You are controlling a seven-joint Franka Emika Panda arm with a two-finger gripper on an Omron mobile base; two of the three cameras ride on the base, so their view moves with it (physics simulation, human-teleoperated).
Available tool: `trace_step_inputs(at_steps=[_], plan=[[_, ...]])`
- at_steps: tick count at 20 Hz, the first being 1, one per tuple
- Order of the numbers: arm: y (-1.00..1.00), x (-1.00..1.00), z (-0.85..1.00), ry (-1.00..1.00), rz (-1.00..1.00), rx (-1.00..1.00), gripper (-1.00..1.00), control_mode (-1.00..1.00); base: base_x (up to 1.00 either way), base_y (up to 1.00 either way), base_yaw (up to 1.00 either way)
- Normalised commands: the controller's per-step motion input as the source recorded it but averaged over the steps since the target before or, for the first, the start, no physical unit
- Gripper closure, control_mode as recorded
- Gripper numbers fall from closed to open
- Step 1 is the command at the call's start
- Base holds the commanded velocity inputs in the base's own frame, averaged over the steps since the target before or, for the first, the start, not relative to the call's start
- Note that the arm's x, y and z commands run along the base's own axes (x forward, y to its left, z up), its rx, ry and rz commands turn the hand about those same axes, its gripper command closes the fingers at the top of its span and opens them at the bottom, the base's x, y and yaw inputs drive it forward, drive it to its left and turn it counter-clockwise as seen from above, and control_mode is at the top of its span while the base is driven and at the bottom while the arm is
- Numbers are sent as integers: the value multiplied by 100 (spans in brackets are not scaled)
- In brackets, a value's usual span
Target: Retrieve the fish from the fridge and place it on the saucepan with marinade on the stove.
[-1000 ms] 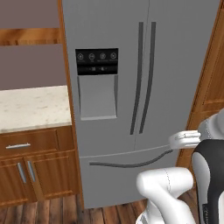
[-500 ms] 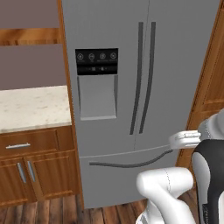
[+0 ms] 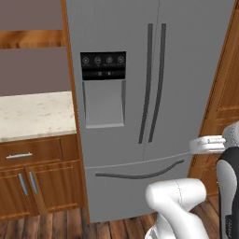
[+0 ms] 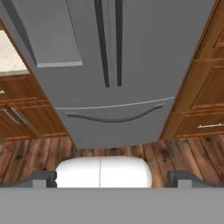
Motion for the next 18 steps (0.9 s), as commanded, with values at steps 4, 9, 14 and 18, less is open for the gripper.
trace_step_inputs(at_steps=[4,9,14,18], plan=[[-10,20,33,-31,0,1,-100,-100,0,0,0],[0,46,41,-37,-2,0,-100,-100,0,0,0],[0,55,14,-45,-3,0,-100,-100,0,0,0],[-1,43,0,-40,-3,0,-100,-100,0,0,0]])
